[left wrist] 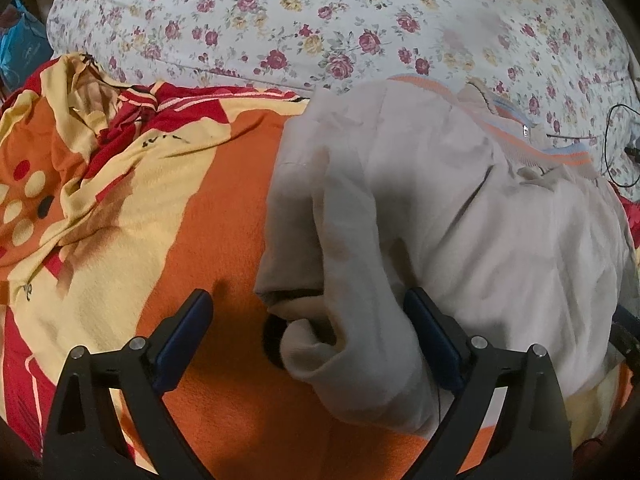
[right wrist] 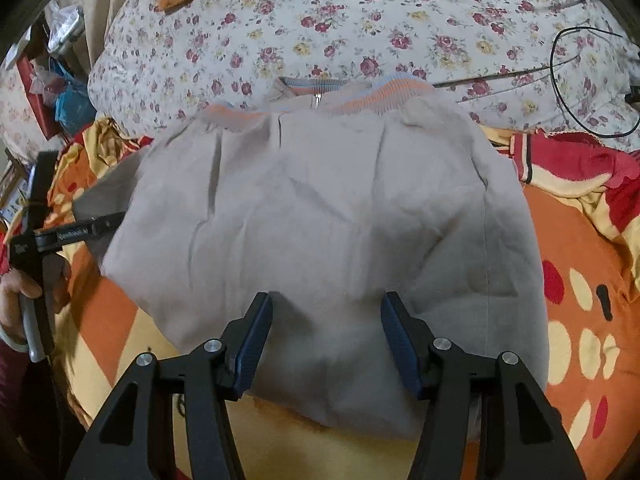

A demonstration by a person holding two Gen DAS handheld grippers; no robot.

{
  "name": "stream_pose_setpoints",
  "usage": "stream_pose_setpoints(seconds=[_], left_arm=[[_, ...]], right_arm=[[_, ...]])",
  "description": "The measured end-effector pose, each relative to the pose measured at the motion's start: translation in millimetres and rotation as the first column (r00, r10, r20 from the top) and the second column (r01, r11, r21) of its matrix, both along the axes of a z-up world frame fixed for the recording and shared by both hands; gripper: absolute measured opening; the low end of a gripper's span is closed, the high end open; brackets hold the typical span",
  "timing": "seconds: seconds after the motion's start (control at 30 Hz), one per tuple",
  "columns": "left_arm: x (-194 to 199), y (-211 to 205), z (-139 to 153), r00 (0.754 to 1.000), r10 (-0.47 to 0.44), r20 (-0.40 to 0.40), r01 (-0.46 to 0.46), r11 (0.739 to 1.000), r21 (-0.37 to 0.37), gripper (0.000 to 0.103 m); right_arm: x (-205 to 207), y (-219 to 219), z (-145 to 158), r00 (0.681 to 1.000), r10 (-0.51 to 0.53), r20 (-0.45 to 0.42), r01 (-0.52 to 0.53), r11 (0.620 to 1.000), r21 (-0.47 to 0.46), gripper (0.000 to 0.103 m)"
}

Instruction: Fold large clothes

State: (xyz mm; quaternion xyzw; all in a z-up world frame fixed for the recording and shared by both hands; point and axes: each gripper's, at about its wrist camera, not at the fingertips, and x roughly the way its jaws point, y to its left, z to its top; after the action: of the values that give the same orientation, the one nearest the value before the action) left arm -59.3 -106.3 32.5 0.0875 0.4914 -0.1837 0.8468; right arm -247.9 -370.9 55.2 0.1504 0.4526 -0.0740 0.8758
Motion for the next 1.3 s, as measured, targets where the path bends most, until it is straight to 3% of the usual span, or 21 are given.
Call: stream_pose_setpoints(seconds=[0.2,0.33,0.53,0.57,0.63,0.77,0.93,1.03,1.1,1.13,1.23,1.3], left_arm=[[0,0,0,1.0,0.0,-0.001,0.0,1.0,-0.001,0.097],[2,0,-1,1.0,0.002,-0.006,-0.002,1.0,-0.005,0.097],[8,-3,-1,1.0,0.011,-0.02,-0.011,1.0,-0.02,0.097],[10,-4,-2,1.0,0.013,-0.023,-0.013,1.0,-0.024,0.097],[12,-4,-2,0.999,0.017,-0.028,-0.018,0.999,-0.031,0.097],[18,-4,-3,0.999,0.025,-0.046,-0.027,0.998,-0.055,0.097],[30,-3,-3,0.998,0.039,-0.054,-0.044,0.994,-0.095,0.097],[41,-5,-6,0.996,0.047,-0.075,-0.057,0.99,-0.13,0.097],[47,-6,-8,0.995,0.05,-0.087,-0.062,0.987,-0.15,0.097],[49,-8,-8,0.995,0.05,-0.089,-0.063,0.986,-0.156,0.097],[52,-12,-10,0.994,0.055,-0.091,-0.069,0.983,-0.169,0.097],[52,-13,-10,0.995,0.055,-0.084,-0.069,0.983,-0.171,0.097]], right_arm=[[-10,-1,19,0.991,-0.005,0.136,-0.002,0.999,0.05,0.058],[-9,4,23,0.986,0.017,0.165,-0.023,0.999,0.035,0.058],[8,10,28,0.991,0.006,0.135,-0.012,0.999,0.046,0.056],[13,12,29,0.991,0.008,0.131,-0.014,0.999,0.044,0.051],[26,17,34,0.991,0.027,0.134,-0.033,0.999,0.043,0.046],[68,28,37,0.988,0.086,0.128,-0.088,0.996,0.011,0.045],[120,34,17,0.992,0.103,0.08,-0.104,0.994,0.014,0.045],[138,26,-9,0.998,0.059,0.0,-0.059,0.998,0.009,0.043],[145,19,-31,0.998,0.041,-0.049,-0.039,0.999,0.032,0.043],[143,18,-32,0.999,0.043,-0.023,-0.042,0.999,0.026,0.043],[141,21,-25,0.998,0.058,-0.038,-0.058,0.998,-0.001,0.043],[134,20,-11,0.999,0.051,-0.002,-0.051,0.999,-0.015,0.044]])
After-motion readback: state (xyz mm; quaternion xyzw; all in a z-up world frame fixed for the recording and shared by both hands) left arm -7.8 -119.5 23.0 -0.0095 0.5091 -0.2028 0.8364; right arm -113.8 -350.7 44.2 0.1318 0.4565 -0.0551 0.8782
